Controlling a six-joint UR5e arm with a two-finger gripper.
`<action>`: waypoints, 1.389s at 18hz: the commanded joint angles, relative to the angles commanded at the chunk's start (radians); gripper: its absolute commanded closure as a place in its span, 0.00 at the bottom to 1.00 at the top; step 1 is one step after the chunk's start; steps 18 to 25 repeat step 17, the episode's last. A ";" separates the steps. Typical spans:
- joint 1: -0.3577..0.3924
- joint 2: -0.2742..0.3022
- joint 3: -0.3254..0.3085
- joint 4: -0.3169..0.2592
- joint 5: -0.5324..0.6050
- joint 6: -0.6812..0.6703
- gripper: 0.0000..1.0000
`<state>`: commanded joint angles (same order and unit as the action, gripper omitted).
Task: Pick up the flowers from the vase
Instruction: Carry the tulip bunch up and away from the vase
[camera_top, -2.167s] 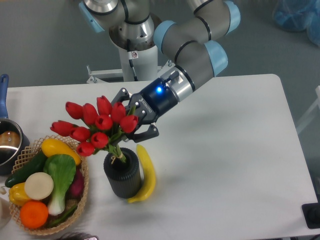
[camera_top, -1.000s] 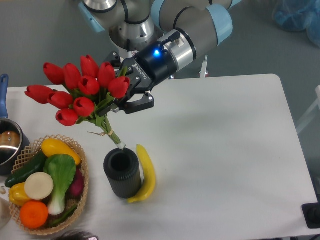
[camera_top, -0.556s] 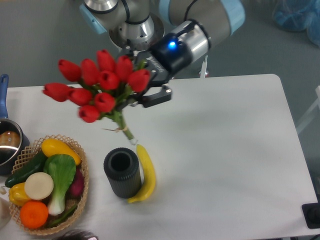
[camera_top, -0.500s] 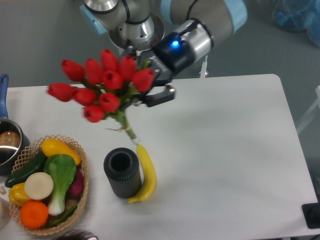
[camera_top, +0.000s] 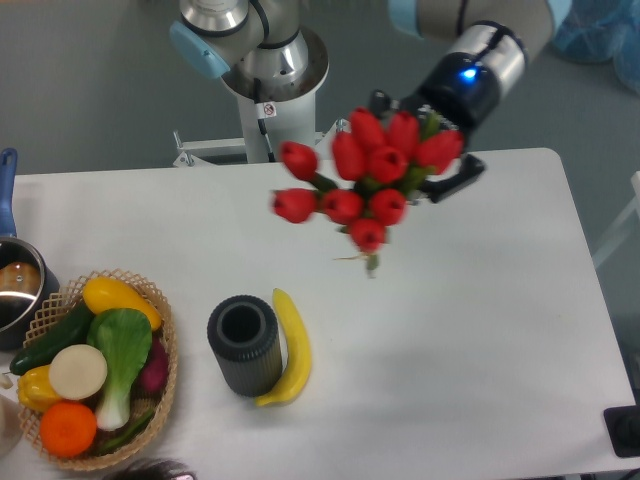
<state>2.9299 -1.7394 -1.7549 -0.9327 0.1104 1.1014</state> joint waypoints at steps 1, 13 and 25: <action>0.006 -0.006 0.000 0.000 0.000 0.002 0.55; 0.060 -0.020 -0.043 0.006 0.002 0.046 0.55; 0.066 -0.014 -0.087 0.008 0.002 0.089 0.55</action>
